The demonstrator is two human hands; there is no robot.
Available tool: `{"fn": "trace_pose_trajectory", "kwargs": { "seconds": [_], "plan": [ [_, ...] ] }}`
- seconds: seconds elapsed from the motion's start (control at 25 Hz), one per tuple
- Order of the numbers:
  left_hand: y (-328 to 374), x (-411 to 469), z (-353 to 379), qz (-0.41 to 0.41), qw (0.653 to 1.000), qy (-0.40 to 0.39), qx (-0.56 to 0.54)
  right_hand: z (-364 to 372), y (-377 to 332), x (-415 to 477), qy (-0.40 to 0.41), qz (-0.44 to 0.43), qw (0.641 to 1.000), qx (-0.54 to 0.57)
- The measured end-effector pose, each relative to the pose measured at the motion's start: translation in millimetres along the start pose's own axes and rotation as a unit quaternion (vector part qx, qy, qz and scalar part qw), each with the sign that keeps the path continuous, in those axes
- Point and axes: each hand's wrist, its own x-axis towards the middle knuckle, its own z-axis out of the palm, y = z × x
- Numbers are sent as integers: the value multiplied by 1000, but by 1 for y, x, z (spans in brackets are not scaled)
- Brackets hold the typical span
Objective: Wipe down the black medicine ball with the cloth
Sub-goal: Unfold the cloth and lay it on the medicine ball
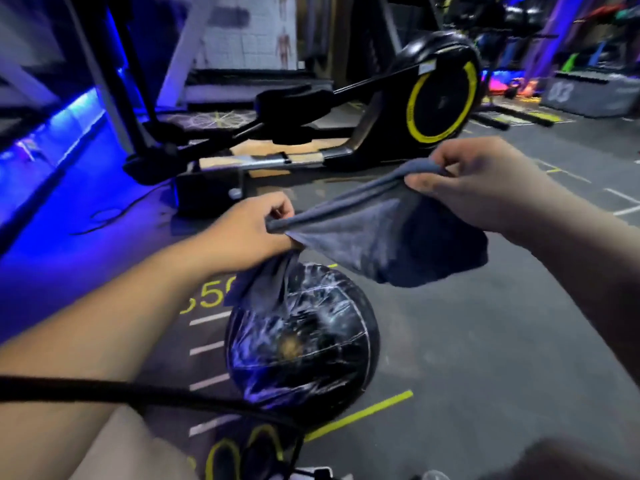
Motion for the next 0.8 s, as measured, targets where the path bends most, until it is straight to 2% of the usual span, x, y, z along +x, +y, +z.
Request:
{"fn": "trace_pose_trajectory", "kwargs": {
  "seconds": [0.12,0.28,0.44,0.6,0.72,0.8],
  "plan": [
    [-50,-4,-2,-49,998,-34,18,53,-4,30,-89,45,991,-87],
    [-91,-7,9,-100,977,-161,101,124,38,37,-220,158,953,-136],
    [-119,-2,18,-120,959,-218,137,159,86,31,-276,225,932,-64],
    [-133,0,35,-154,951,-234,132,180,101,42,-286,138,936,-149],
    [-122,6,42,-125,977,-143,101,199,102,44,-291,46,936,-191],
    [-100,8,40,-133,986,-91,42,206,103,42,-303,29,933,-193]
  ]
}}
